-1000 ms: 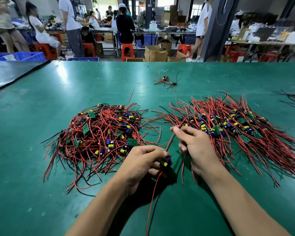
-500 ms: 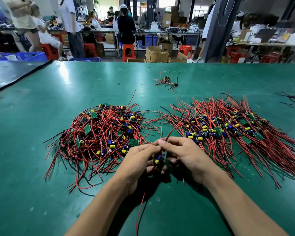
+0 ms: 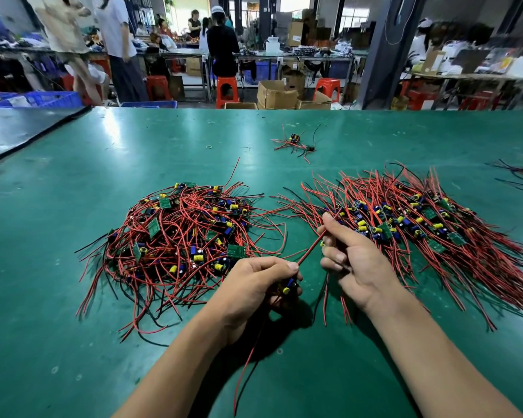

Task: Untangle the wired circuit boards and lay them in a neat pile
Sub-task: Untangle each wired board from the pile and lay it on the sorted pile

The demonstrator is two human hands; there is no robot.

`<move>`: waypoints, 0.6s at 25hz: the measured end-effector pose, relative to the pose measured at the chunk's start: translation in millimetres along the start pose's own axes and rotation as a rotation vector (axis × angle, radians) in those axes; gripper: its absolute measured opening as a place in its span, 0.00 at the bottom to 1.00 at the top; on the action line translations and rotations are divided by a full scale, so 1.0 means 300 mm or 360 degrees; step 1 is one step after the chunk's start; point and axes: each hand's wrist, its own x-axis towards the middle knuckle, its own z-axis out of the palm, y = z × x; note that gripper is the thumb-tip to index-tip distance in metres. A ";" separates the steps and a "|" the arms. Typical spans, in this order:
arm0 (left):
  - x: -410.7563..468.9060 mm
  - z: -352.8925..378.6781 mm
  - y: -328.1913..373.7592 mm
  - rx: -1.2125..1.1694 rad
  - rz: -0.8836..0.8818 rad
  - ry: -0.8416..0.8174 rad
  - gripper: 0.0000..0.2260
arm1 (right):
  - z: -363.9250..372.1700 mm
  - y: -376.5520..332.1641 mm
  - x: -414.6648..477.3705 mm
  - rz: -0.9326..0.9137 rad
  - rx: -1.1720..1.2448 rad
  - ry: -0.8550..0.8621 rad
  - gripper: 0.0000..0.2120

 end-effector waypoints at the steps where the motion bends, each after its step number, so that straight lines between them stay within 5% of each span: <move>1: 0.000 0.001 -0.001 0.0007 -0.0005 -0.0011 0.09 | -0.003 -0.009 0.002 0.0051 0.0088 0.0005 0.12; 15: 0.003 -0.002 -0.006 0.0068 -0.0003 -0.0120 0.08 | -0.032 -0.052 0.011 0.0459 0.0539 -0.0074 0.14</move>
